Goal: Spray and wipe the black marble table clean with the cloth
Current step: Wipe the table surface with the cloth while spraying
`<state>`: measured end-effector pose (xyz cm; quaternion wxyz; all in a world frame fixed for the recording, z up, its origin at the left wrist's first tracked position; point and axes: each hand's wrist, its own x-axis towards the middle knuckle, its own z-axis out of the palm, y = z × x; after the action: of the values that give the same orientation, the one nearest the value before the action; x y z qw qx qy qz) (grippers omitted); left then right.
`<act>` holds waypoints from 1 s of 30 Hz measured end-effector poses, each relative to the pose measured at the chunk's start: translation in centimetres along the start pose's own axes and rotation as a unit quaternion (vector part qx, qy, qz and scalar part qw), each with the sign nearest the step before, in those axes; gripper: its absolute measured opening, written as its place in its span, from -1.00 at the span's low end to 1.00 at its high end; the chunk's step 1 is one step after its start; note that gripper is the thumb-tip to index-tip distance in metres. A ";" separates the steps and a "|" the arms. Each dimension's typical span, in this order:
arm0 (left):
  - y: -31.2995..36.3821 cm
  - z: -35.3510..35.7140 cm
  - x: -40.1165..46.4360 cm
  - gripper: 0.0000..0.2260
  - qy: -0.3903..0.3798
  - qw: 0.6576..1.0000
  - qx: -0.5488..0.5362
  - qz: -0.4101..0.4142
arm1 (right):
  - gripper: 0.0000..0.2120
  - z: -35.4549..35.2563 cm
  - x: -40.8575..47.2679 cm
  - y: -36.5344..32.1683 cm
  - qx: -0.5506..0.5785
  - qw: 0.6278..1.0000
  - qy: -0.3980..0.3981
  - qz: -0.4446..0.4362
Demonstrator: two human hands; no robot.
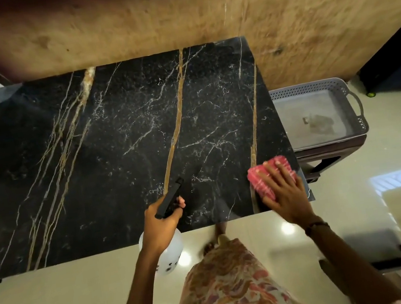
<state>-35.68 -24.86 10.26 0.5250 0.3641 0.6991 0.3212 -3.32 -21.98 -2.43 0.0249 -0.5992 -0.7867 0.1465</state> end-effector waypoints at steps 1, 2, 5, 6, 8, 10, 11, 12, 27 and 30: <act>-0.1 0.0 -0.1 -0.77 0.001 1.000 0.001 0.000 | -0.33 -0.3 1.6 0.1 0.004 1.000 0.006 0.024; -0.3 0.1 -0.3 -0.77 0.001 1.000 0.002 -0.001 | -0.31 -0.5 3.4 -0.4 0.012 0.999 0.013 0.043; -0.9 0.1 -0.9 -0.77 0.006 1.000 0.000 -0.009 | -0.29 -0.7 9.8 -3.9 0.026 0.998 0.012 0.059; -1.1 0.1 -1.0 -0.78 0.009 1.000 0.001 -0.009 | -0.30 -0.6 11.6 -5.6 0.024 0.999 0.002 0.047; -1.6 -0.1 -1.2 -0.81 0.014 1.000 0.010 -0.003 | -0.32 0.2 13.5 -9.1 0.024 1.000 -0.014 -0.008; -1.9 -0.3 -1.4 -0.84 0.024 1.000 0.017 0.004 | -0.33 1.4 12.6 -12.4 0.032 0.996 -0.013 -0.078; -2.0 -0.4 -1.5 -0.84 0.028 0.999 0.017 0.006 | -0.35 2.2 11.3 -13.8 0.034 0.994 -0.009 -0.108; -2.1 -0.4 -1.6 -0.85 0.032 0.999 0.015 0.007 | -0.37 2.8 9.6 -14.9 0.035 0.991 -0.004 -0.132; -2.9 -1.1 -3.3 -0.83 0.050 0.999 -0.012 0.010 | -0.38 1.2 1.9 -7.3 0.024 1.000 0.015 0.005; -3.4 -1.0 -3.8 -0.82 0.058 0.998 -0.014 0.005 | -0.37 2.0 3.3 -12.4 0.028 0.999 -0.002 -0.034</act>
<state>-36.58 -29.91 9.58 0.4872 0.3412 0.7217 0.3542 -16.31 -22.23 -1.54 0.0455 -0.5709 -0.8022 0.1686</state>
